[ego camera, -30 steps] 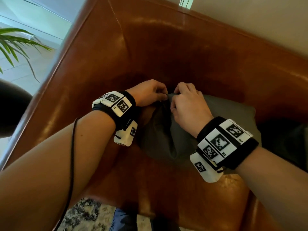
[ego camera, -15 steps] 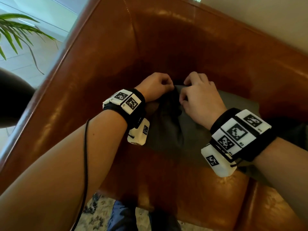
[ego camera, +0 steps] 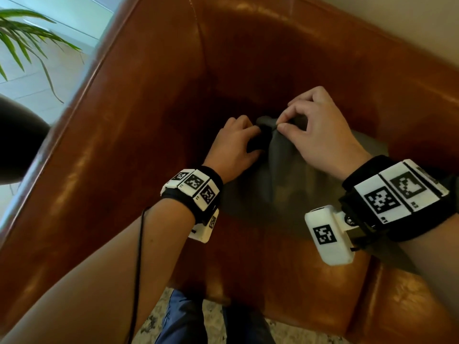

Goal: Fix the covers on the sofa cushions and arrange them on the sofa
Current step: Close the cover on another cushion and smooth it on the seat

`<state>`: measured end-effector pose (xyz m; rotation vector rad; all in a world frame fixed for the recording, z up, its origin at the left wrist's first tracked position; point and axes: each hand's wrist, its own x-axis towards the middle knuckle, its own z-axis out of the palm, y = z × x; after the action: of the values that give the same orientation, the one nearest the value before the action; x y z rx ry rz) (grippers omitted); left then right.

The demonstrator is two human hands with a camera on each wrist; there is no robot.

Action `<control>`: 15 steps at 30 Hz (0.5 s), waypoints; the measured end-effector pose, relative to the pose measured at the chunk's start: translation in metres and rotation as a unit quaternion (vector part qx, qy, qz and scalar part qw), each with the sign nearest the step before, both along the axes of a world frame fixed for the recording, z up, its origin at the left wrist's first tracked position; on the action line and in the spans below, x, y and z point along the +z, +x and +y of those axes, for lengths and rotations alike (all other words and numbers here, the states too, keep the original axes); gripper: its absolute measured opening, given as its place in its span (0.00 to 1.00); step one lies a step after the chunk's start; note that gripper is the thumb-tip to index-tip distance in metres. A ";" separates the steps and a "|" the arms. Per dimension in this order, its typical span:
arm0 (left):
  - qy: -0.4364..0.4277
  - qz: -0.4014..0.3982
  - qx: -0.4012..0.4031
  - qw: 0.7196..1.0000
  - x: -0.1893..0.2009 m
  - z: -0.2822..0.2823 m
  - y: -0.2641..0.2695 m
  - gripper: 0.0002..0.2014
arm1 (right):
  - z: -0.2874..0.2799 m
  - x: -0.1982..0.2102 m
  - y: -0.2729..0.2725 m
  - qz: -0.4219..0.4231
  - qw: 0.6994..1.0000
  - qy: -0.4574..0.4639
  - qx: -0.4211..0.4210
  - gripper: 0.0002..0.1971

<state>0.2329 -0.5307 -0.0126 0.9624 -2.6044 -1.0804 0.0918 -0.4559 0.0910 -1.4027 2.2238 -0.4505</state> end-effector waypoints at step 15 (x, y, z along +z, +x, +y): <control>-0.030 -0.044 -0.039 0.998 -0.006 0.018 0.002 0.16 | 0.003 0.002 0.005 -0.017 1.000 0.019 -0.010 0.01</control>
<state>0.2347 -0.5129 -0.0186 0.9225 -2.7498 -0.9915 0.0968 -0.4526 0.0932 -1.3443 2.2092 -0.4349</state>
